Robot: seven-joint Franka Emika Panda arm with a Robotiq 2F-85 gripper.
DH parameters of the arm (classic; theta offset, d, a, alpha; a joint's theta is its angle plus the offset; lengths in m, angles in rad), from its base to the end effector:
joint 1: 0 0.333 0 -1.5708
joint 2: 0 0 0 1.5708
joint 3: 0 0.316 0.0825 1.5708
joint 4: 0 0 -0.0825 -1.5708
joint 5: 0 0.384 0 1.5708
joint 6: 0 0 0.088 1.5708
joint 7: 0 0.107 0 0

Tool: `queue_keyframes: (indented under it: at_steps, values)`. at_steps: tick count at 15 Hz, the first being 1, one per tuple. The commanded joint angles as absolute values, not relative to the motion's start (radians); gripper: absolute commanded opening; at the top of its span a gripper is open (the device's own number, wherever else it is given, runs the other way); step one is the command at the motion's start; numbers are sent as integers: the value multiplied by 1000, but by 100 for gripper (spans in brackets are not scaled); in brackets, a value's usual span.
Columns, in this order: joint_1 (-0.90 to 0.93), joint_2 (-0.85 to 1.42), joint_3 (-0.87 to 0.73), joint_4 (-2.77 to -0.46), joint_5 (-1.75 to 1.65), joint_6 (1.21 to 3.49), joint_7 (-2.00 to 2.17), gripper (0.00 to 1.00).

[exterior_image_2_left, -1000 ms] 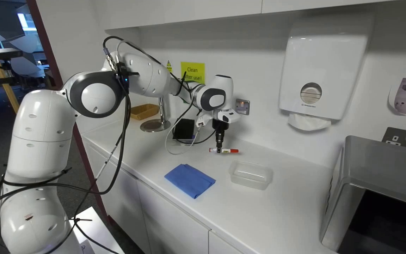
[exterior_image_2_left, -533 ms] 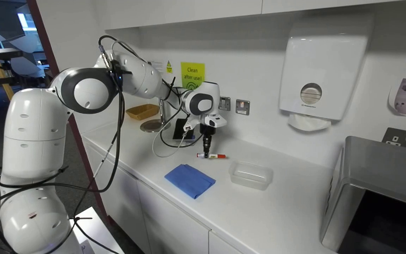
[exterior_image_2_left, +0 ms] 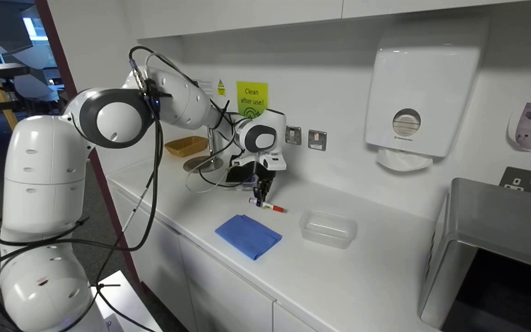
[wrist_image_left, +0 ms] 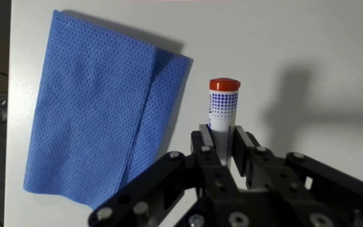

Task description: Take the marker out of the plastic bowl

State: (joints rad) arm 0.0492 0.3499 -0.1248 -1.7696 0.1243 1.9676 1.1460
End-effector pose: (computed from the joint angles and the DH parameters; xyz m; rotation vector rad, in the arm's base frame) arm 0.6266 -0.0338 0.3542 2.5034 -1.8521 -0.2527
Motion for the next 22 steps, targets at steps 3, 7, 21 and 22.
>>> queue_keyframes:
  at_steps: [3,7,21,22]
  values:
    - [42,326,-131,-1784,146,1979,1427,5]
    - [50,340,-134,-1778,90,1989,1572,5]
    - [55,401,-122,-1766,-68,2012,1604,5]
    - [55,401,-121,-1767,-68,2018,1603,5]
